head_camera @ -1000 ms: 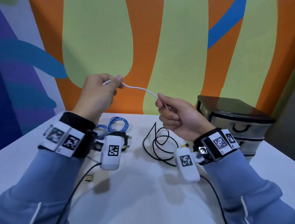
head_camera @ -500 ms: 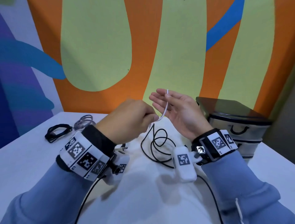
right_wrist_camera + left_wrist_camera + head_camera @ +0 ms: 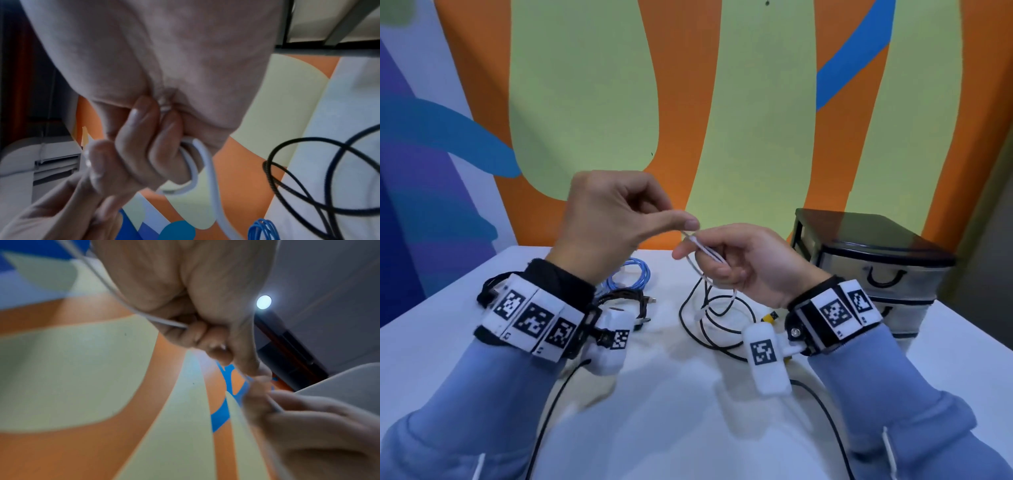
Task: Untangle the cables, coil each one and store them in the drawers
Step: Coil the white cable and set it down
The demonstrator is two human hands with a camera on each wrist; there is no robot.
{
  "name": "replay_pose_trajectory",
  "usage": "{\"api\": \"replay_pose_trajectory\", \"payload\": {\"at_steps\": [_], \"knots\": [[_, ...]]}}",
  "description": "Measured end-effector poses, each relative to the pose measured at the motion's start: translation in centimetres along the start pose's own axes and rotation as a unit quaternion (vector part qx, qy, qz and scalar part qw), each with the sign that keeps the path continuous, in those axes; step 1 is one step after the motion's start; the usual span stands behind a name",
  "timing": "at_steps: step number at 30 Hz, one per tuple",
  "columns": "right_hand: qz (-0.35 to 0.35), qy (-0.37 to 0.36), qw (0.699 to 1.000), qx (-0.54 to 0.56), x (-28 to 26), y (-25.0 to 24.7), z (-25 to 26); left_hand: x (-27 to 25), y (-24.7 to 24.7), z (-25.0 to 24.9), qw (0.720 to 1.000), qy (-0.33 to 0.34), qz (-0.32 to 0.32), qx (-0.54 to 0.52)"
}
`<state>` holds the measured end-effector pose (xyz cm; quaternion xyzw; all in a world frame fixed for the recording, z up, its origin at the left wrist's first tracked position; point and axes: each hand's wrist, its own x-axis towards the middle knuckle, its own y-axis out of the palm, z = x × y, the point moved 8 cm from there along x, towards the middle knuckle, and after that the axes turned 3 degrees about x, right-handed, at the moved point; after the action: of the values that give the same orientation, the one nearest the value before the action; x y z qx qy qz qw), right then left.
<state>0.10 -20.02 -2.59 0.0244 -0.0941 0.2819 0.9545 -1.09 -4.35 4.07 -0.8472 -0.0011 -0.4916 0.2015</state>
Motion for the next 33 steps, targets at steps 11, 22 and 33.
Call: {"api": "replay_pose_trajectory", "payload": {"at_steps": [11,22,33], "knots": [[-0.091,-0.150,0.945,0.275,0.3,-2.3,1.7,-1.6,6.3,2.0,0.970,-0.095,0.205,0.086],[-0.199,-0.174,0.945,-0.193,0.1,-2.4,2.3,-0.8,3.8,-2.3,0.980,0.021,0.129,0.150],[0.015,-0.005,1.000,-0.004,-0.6,-0.2,0.3,-0.3,1.1,0.2,0.996,-0.055,0.052,-0.056]]}}
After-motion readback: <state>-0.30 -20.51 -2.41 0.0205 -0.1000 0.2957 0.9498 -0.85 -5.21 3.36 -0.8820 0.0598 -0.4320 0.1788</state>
